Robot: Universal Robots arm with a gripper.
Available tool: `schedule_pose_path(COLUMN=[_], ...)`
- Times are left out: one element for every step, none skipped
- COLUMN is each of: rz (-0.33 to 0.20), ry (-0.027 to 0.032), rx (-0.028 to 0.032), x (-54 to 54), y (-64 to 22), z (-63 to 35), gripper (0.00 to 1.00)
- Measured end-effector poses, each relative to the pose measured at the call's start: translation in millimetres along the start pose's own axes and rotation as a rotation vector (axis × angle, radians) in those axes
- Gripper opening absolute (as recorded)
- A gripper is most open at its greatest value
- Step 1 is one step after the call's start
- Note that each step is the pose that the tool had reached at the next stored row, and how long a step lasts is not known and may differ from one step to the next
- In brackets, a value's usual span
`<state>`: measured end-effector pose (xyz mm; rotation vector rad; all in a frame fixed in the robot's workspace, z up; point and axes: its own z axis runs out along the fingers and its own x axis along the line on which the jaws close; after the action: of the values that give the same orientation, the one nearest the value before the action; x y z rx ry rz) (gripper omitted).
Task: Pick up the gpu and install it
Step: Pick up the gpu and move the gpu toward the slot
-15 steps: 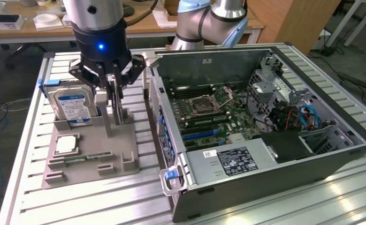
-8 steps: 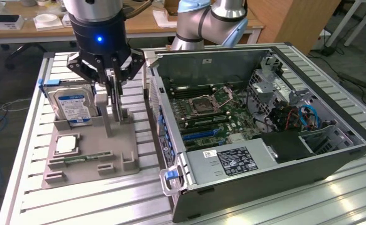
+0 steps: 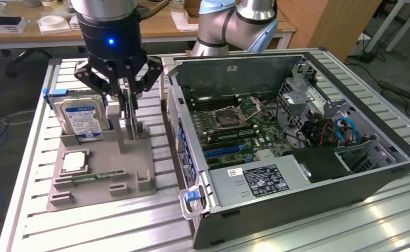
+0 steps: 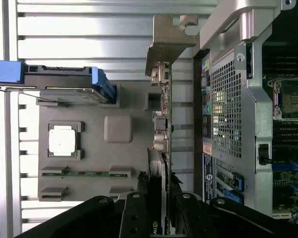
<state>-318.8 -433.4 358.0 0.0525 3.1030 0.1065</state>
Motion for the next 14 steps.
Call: schedule_pose_path(rz=[0.0, 0.0, 0.0, 0.0, 0.0, 0.0, 0.0, 0.0, 0.0, 0.0, 0.0, 0.0, 0.0, 0.0], ry=[0.0, 0.0, 0.0001, 0.0001, 0.0001, 0.0001, 0.0, 0.0001, 0.0001, 0.0001, 0.0001, 0.0, 0.0, 0.0], rx=[0.0001, 0.0001, 0.0002, 0.0003, 0.0002, 0.0002, 0.0002, 0.0002, 0.0002, 0.0002, 0.0002, 0.0002, 0.0002, 0.0012], x=[0.0, 0.0, 0.0, 0.0, 0.0, 0.0, 0.0, 0.1, 0.0, 0.0, 0.0, 0.0, 0.1, 0.3], y=[0.0, 0.0, 0.0, 0.1, 0.1, 0.1, 0.1, 0.1, 0.1, 0.1, 0.1, 0.1, 0.1, 0.1], z=[0.0, 0.0, 0.0, -0.1, -0.1, -0.1, 0.0, -0.1, -0.1, 0.0, -0.1, 0.0, -0.1, -0.4], gripper=[0.27, 0.27, 0.27, 0.27, 0.27, 0.27, 0.27, 0.27, 0.27, 0.27, 0.27, 0.27, 0.27, 0.27])
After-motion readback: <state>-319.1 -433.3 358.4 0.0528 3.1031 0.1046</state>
